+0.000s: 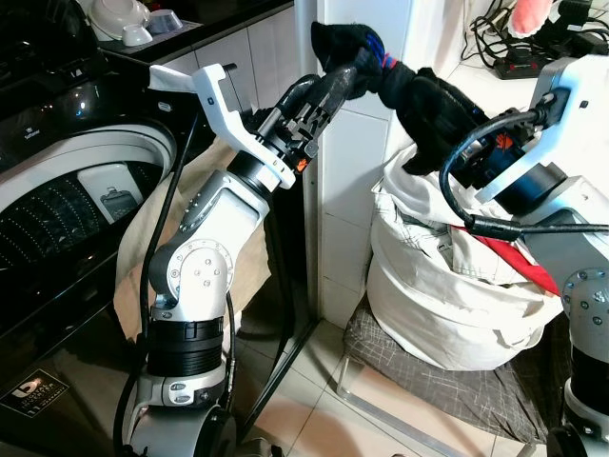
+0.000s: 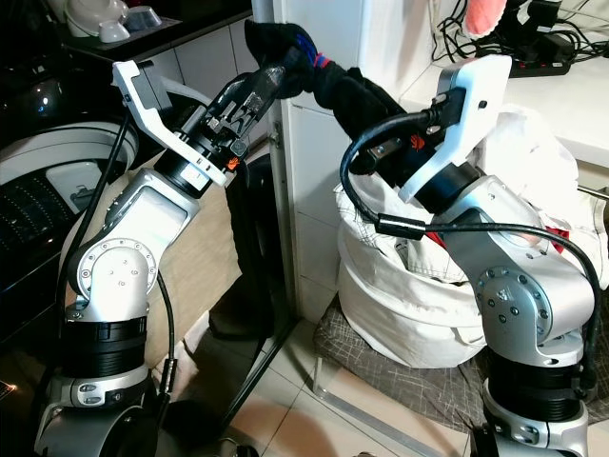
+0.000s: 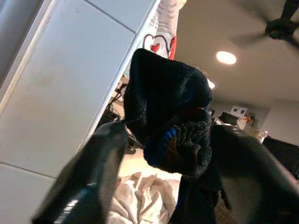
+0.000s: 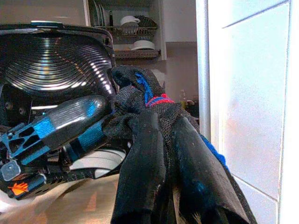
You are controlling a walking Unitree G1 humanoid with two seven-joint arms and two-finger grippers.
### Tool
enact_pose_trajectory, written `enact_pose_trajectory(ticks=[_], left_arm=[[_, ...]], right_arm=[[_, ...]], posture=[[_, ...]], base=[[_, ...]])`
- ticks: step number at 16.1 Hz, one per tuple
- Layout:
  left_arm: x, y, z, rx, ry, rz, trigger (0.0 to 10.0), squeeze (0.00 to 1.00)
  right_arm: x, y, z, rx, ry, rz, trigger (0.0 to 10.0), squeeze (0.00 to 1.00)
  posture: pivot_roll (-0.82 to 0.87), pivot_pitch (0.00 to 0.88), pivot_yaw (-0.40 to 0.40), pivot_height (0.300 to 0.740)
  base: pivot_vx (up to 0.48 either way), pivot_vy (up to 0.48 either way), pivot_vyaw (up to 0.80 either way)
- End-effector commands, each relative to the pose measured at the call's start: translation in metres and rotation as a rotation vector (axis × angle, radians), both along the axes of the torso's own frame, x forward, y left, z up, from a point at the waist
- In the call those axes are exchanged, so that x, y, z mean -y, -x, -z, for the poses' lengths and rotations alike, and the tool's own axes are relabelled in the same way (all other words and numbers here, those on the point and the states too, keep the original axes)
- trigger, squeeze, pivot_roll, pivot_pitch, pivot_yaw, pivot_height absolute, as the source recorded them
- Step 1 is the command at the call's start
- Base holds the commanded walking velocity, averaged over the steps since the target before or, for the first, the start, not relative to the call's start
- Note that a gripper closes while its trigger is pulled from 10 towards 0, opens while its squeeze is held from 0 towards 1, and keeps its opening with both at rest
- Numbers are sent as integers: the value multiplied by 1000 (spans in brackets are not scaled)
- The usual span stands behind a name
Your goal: Clothes washing
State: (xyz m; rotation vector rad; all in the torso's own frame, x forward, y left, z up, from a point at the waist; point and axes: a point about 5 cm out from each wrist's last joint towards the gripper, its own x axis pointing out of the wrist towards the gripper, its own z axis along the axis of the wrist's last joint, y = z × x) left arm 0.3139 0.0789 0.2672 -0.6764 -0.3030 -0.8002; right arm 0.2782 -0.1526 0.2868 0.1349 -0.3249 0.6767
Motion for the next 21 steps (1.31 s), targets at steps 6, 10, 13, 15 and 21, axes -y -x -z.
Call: enact_pose_trajectory(ticks=[6, 10, 13, 15, 21], left_arm=[[-2, 2, -1, -18, 106, 46, 10000, 1000], [-9, -4, 3, -142, 358, 62, 10000, 1000], [-6, -3, 8, -158, 350, 77, 10000, 1000], [-4, -2, 7, -161, 352, 84, 10000, 1000], [8, 6, -2, -151, 406, 196, 10000, 1000]], right_arm=[[-6, 2, -7, 32, -21, -26, 0, 0], [-10, 1, -13, 44, -66, -37, 0, 0], [-15, 2, -16, 53, -83, -53, 0, 0], [-18, 2, -15, 51, -79, -59, 0, 0], [-31, -2, -8, 34, -51, -78, 0, 0]], posture=[[-96, 0, 79, 740], [-100, 0, 81, 740], [-104, 0, 82, 740], [-104, 0, 82, 740], [-102, 0, 78, 740]], base=[[0, 0, 0], [0, 0, 0], [0, 0, 0], [0, 0, 0], [0, 0, 0]])
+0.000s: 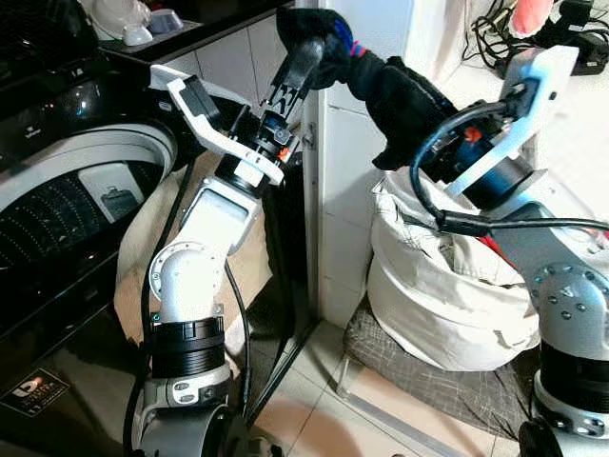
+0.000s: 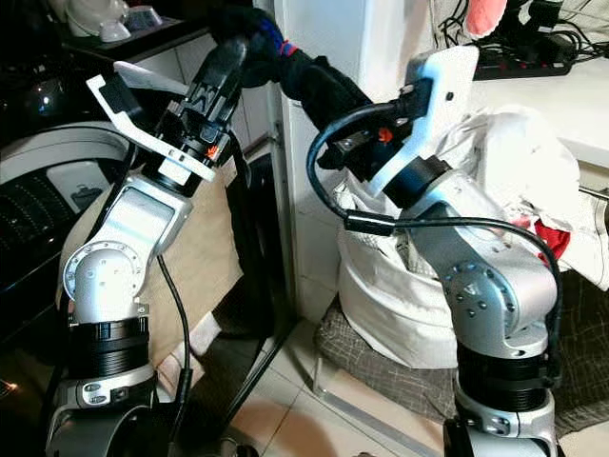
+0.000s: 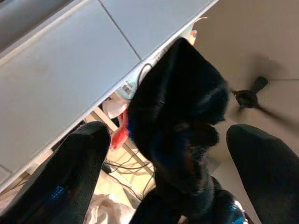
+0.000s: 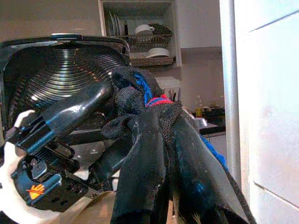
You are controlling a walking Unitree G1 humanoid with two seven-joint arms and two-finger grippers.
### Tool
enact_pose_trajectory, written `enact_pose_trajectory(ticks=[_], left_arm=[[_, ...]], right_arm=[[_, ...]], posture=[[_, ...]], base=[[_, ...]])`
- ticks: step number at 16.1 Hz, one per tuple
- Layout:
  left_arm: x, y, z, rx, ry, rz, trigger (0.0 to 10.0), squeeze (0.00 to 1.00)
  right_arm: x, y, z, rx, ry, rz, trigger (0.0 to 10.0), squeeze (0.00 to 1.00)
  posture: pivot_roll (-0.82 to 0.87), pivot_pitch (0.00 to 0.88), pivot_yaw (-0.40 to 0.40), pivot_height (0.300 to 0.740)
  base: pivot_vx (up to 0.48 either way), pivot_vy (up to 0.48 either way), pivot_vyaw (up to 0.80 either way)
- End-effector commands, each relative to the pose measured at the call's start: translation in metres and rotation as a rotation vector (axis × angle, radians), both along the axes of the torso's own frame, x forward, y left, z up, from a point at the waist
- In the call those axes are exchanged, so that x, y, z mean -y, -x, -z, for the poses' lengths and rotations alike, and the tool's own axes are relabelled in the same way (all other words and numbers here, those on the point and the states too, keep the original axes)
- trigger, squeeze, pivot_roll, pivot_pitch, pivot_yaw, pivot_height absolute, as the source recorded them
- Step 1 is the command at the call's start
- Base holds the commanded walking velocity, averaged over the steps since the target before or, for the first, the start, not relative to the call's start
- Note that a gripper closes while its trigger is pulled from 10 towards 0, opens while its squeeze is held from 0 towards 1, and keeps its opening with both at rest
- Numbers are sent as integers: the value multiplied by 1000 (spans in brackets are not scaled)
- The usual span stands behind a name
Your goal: Clothes washing
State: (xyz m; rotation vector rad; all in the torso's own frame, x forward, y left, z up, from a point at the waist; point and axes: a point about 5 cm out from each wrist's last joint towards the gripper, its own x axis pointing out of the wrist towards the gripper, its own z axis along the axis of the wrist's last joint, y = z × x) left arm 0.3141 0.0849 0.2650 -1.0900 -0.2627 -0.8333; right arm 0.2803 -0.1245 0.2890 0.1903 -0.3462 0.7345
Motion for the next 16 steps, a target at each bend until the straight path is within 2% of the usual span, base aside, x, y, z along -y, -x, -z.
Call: enact_pose_trajectory(ticks=[1, 6, 7, 10, 16], left_arm=[[19, 10, -3, 8, 48, 79, 10000, 1000], [22, 11, -2, 6, 31, 97, 10000, 1000], [23, 8, 0, -11, -17, 58, 0, 0], [20, 2, 1, -35, -24, -5, 0, 0], [11, 0, -4, -25, 57, -38, 0, 0]], right_arm=[[-6, -1, -6, 25, -6, -17, 0, 0], [-6, -4, -6, 30, -14, 6, 0, 0], [-3, -6, -9, 36, -30, 28, 0, 0], [-3, -6, -10, 40, -35, 24, 0, 0], [-4, -2, -5, 28, -13, -9, 0, 0]], posture=[[-99, 0, 76, 740], [-100, 0, 77, 740], [-101, 0, 80, 740], [-102, 0, 82, 740], [-103, 0, 82, 740]], base=[[0, 0, 0], [0, 0, 0], [0, 0, 0], [0, 0, 0], [0, 0, 0]])
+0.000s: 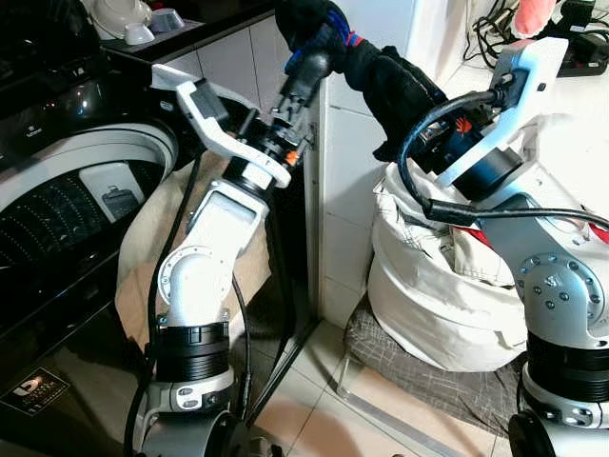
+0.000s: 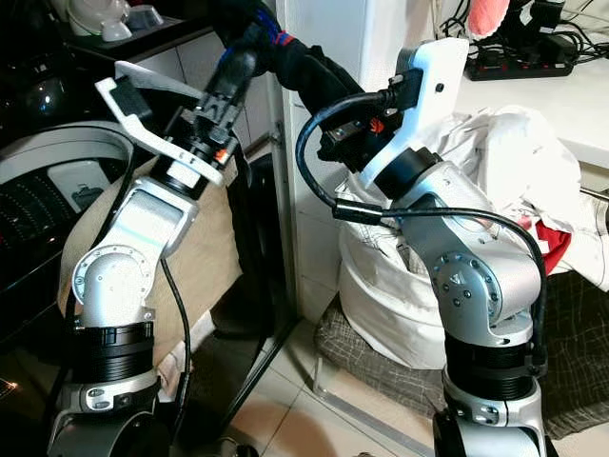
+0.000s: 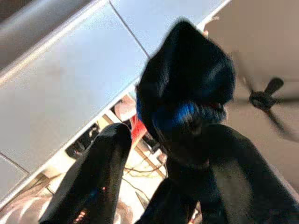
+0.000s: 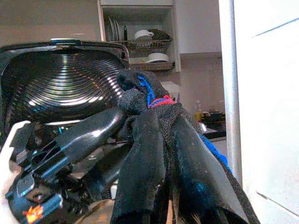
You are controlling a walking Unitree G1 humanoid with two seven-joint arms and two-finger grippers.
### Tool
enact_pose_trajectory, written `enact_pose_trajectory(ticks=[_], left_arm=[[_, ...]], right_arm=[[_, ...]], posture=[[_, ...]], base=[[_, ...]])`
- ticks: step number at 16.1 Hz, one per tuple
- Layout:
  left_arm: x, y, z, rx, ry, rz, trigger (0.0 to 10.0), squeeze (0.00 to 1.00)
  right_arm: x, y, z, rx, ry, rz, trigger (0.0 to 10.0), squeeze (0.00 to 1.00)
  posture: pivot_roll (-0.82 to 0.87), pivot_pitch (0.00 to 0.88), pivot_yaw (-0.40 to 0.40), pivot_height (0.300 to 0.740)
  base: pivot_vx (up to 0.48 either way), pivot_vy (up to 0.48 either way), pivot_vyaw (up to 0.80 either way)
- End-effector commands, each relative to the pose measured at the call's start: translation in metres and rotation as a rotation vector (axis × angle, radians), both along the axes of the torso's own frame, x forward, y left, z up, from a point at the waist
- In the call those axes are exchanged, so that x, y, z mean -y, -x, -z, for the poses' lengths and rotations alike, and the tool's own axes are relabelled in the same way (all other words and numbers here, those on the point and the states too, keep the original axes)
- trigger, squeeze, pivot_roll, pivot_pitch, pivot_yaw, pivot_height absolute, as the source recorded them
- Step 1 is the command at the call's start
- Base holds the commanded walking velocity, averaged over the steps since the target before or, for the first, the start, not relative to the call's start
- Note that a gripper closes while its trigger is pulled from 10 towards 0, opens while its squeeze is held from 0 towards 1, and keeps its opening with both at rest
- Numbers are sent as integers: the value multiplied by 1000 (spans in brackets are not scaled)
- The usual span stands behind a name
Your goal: Clothes washing
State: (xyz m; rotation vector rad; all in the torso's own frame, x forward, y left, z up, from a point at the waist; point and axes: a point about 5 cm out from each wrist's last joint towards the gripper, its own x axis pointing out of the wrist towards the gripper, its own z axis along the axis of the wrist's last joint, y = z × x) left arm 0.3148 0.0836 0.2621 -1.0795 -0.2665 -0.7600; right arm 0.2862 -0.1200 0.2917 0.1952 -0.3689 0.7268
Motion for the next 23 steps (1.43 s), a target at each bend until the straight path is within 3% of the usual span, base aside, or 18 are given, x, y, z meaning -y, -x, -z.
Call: enact_pose_trajectory(ticks=[1, 19, 20, 21, 23], left_arm=[[7, 1, -8, 7, 88, 20, 0, 0], [13, 4, -8, 21, 93, 54, 0, 0], [12, 3, -9, 23, 88, 44, 0, 0], [11, 1, -10, 23, 85, 29, 0, 0], [9, -3, -14, 32, 45, -18, 0, 0]], right_arm=[[3, 5, -1, 5, 1, -12, 0, 0], [6, 6, 0, 5, 5, 5, 0, 0], [6, 5, 0, 3, 15, 16, 4039, 0], [6, 4, 1, 0, 27, 27, 10000, 0], [7, 2, 4, -3, 57, 47, 10000, 0]], posture=[[-103, 0, 83, 740], [-108, 0, 84, 740], [-108, 0, 84, 740], [-109, 0, 84, 740], [-109, 0, 86, 740]], base=[[0, 0, 0], [0, 0, 0], [0, 0, 0], [0, 0, 0], [0, 0, 0]])
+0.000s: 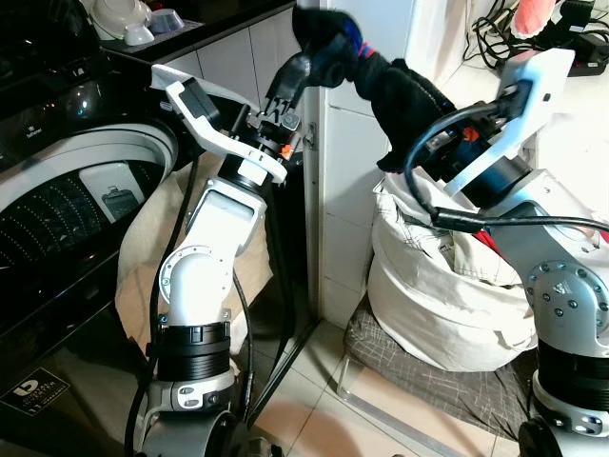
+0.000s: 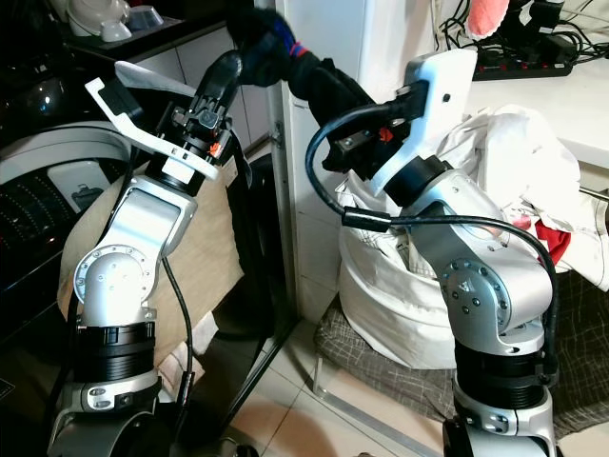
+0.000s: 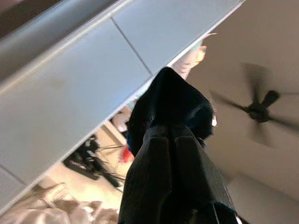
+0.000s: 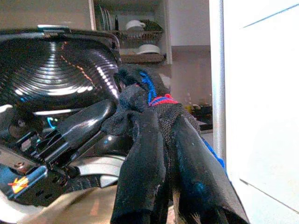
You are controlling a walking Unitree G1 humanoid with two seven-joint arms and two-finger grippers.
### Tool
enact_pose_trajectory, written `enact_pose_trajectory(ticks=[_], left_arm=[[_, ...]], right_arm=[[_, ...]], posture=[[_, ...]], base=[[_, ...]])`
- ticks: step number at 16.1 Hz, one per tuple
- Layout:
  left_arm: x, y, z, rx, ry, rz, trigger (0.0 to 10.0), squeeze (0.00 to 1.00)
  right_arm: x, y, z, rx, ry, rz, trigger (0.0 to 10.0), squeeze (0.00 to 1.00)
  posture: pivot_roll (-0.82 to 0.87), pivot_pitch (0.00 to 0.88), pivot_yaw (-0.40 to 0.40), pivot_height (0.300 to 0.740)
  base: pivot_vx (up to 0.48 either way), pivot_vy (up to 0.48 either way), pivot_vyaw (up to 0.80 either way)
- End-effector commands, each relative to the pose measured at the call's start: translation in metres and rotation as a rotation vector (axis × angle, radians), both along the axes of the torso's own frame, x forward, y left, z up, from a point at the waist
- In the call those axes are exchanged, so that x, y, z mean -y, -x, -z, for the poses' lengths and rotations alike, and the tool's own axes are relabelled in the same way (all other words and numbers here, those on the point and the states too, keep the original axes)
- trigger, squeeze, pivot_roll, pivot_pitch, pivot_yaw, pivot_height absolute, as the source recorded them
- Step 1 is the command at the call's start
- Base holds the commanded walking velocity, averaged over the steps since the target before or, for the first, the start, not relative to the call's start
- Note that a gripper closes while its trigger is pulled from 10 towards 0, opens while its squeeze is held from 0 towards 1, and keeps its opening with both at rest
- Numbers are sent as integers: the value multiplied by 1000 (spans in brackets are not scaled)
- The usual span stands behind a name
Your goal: Clothes washing
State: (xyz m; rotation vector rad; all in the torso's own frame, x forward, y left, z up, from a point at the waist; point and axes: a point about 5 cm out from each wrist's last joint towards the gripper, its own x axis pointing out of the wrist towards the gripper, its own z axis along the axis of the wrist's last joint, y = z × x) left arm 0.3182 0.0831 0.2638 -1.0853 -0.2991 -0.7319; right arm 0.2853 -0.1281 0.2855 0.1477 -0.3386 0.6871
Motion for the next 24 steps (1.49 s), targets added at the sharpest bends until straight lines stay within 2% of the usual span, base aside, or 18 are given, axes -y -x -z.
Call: enact_pose_trajectory(ticks=[1, 2, 3, 4, 6, 7, 11, 12, 13, 14, 15, 17, 18, 19, 20, 22, 23, 24], left_arm=[[7, -1, -17, 46, 2, -8, 0, 0], [6, -3, -22, 59, -5, -23, 0, 0], [4, -5, -24, 63, -8, -42, 0, 0], [2, -7, -26, 66, -20, -67, 0, 0], [-5, -16, -39, 80, -85, -154, 0, 0], [-10, -21, -47, 93, -133, -212, 0, 0], [-44, -49, -66, 97, -393, -531, 0, 0], [-71, -66, -69, 45, -563, -737, 0, 0], [-83, -73, -68, 14, -651, -837, 0, 0], [-104, -82, -65, -29, -842, -1005, 0, 0], [-119, -85, -63, -58, -960, -1116, 0, 0], [-146, -93, -38, -226, -1177, -1240, 0, 0], [-150, -93, -33, -249, -1199, -1248, 0, 0], [-157, -94, -14, -329, -1287, -1235, 0, 0], [-164, -93, 7, -426, -1369, -1202, 10000, 0], [-170, -90, 32, -572, -1302, -1134, 10000, 0], [-172, -88, 39, -596, -1314, -1126, 10000, 0], [-173, -87, 42, -630, -1279, -1115, 10000, 1000]], right_arm=[[-1, 0, -2, 13, 15, 5, 10000, 0], [0, 0, -2, 8, -5, 4, 10000, 0], [2, -1, -2, 6, -10, 18, 10000, 1000], [4, -1, -2, 3, -10, 35, 10000, 1000], [9, 1, 3, -15, 82, 50, 10000, 1000], [8, 7, 4, -6, 143, 18, 10000, 0], [13, 14, 12, -25, 240, -4, 10000, 0], [12, 14, 16, -42, 251, -17, 10000, 0], [10, 14, 16, -48, 245, -22, 10000, 0], [4, 14, 16, -49, 233, -34, 10000, 0], [-1, 13, 15, -43, 218, -38, 10000, 0], [-10, 12, 15, -39, 205, -55, 10000, 0], [-12, 12, 15, -39, 204, -57, 10000, 0], [-16, 12, 14, -50, 186, -75, 10000, 0], [-18, 13, 14, -62, 174, -83, 10000, 0], [-18, 15, 16, -74, 185, -95, 10000, 0], [-19, 18, 17, -81, 191, -130, 10000, 0], [-20, 21, 19, -84, 208, -165, 10000, 0]], posture=[[-112, 0, 90, 740], [-116, 0, 93, 740], [-118, 0, 96, 740], [-119, 0, 97, 740], [-122, 0, 104, 740], [-126, 0, 108, 740], [-129, 0, 114, 740], [-126, 0, 114, 740], [-128, 0, 116, 740], [-126, 0, 116, 740], [-127, 0, 119, 740], [-131, 0, 126, 740], [-133, 0, 127, 740], [-137, 0, 131, 740], [-139, 0, 131, 740], [-143, 0, 134, 740], [-147, 0, 135, 740], [-147, 0, 135, 740]], base=[[0, 0, 0], [0, 0, 0], [0, 0, 0], [0, 0, 0], [0, 0, 0], [0, 0, 0], [0, 0, 0], [0, 0, 0], [0, 0, 0], [0, 0, 0], [0, 0, 0], [0, 0, 0], [0, 0, 0], [0, 0, 0], [0, 0, 0], [0, 0, 0], [0, 0, 0], [0, 0, 0]])
